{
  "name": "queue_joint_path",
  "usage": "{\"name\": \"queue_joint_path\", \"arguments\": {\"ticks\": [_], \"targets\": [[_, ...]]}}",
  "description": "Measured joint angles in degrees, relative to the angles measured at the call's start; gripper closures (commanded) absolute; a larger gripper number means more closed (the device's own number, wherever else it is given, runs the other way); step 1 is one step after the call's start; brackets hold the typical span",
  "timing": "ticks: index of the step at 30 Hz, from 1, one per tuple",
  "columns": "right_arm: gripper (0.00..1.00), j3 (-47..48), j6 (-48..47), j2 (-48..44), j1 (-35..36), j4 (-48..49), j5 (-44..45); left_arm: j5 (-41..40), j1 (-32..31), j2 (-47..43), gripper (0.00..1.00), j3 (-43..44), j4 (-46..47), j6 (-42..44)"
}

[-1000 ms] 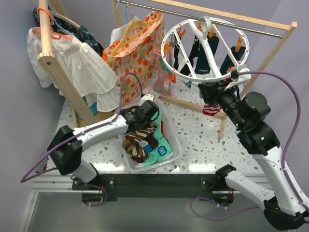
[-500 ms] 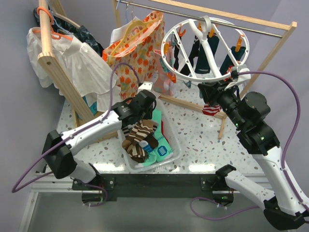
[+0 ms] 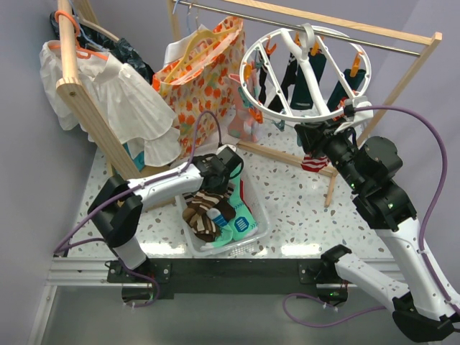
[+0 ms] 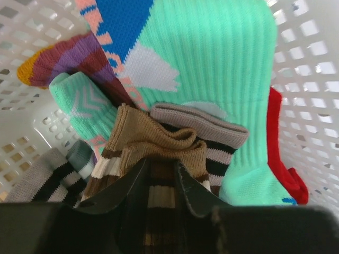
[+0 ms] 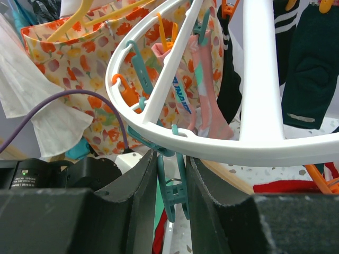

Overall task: Clip the socks to the hanger
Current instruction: Pick up the sock from the bin.

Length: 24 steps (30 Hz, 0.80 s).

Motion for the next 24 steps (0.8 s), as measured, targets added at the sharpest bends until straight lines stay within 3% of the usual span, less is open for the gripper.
{"name": "queue_joint_path", "arguments": {"ticks": [2,6,15,24], "targets": [[1.0,0.0,0.0,-0.02,0.0,0.0,0.02,0.0,0.0,0.17,0.78,-0.79,0.13,-0.04],[1.0,0.0,-0.02,-0.07,0.0,0.0,0.02,-0.04,0.0,0.22,0.99,-1.68,0.31,-0.42],[1.0,-0.02,-0.15,-0.63,-0.02,-0.02,0.04,-2.21,0.0,-1.29,1.0,-3.41,1.84,-0.44],[1.0,-0.02,-0.33,-0.7,-0.02,-0.02,0.04,-8.94,0.0,-22.01,1.0,-0.98,3.04,2.93]]}}
